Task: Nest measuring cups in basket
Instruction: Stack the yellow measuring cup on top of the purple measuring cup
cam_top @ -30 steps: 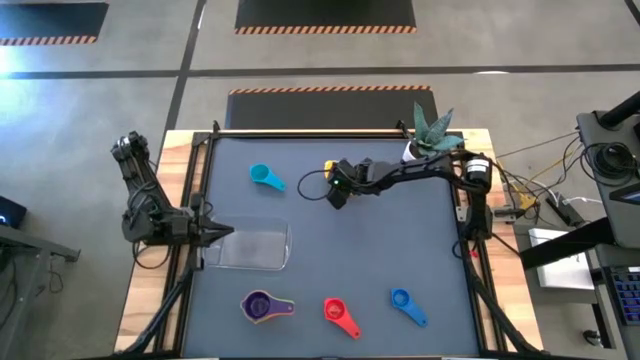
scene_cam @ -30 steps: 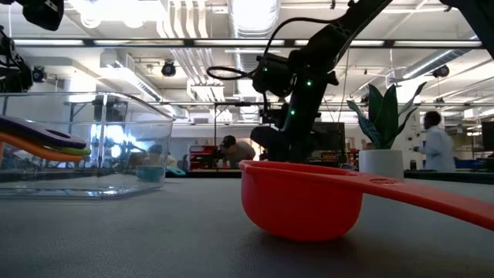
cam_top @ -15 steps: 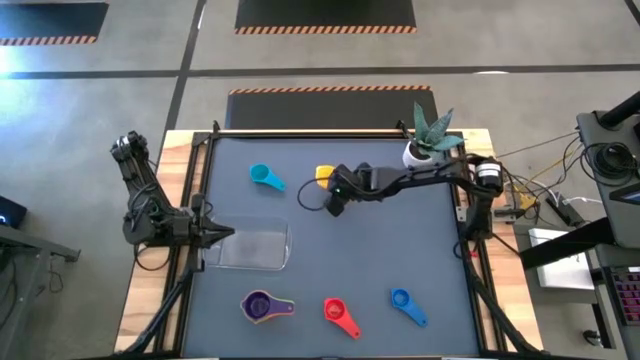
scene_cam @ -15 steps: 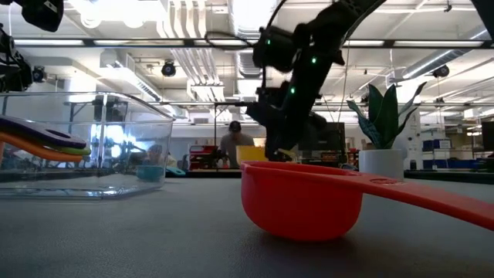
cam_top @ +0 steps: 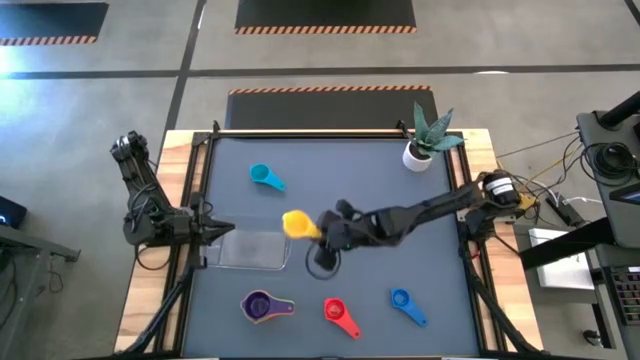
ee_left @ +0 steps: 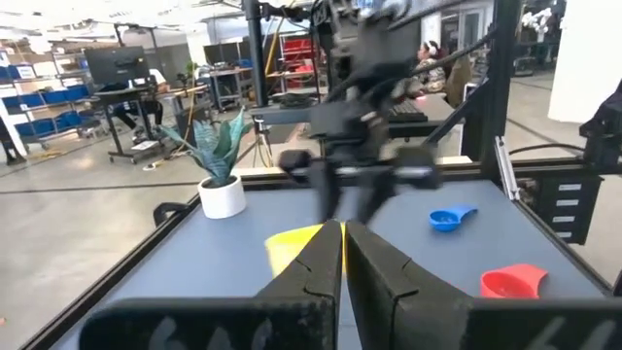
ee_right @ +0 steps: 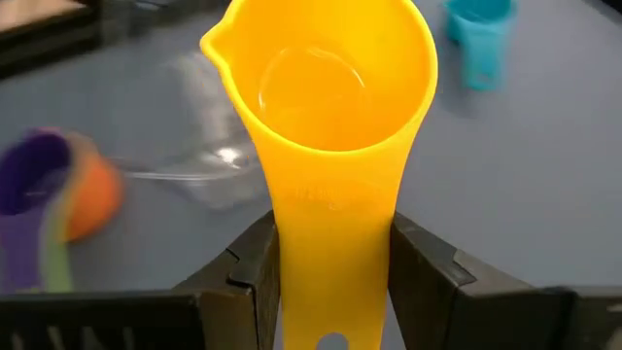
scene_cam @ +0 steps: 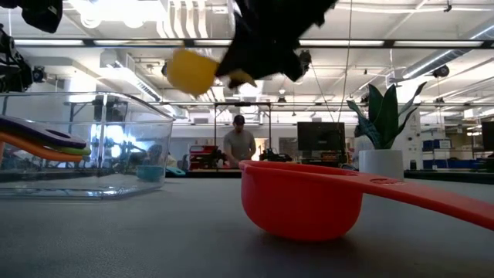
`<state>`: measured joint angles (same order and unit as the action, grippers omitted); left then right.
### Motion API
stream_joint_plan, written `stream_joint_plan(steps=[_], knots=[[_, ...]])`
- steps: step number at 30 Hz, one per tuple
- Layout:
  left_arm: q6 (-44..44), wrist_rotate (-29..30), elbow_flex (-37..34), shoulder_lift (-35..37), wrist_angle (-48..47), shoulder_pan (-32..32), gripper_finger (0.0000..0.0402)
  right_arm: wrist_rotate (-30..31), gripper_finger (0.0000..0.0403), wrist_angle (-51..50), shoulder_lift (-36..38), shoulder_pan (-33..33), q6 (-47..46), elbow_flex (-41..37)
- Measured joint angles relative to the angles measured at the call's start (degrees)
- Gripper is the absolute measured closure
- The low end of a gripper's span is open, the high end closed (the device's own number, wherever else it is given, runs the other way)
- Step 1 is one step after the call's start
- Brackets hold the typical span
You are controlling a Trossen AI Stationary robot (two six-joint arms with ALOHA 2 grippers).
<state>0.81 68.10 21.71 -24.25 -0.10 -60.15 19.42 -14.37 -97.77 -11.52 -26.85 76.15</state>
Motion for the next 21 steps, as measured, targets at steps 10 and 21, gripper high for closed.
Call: stream_joint_plan(steps=[10, 21], knots=[[-4.68, 0.50, 1.14, 0.06, 0.04, -0.01, 0.0402, -1.30, 0.0270, 1.43, -9.11, -6.25, 5.85, 12.55], [-6.07, 0.52, 1.16, 1.36, -0.61, -0.01, 0.0402, -15.31, 0.0270, 2.26, -24.90, -6.63, 7.52, 29.65]])
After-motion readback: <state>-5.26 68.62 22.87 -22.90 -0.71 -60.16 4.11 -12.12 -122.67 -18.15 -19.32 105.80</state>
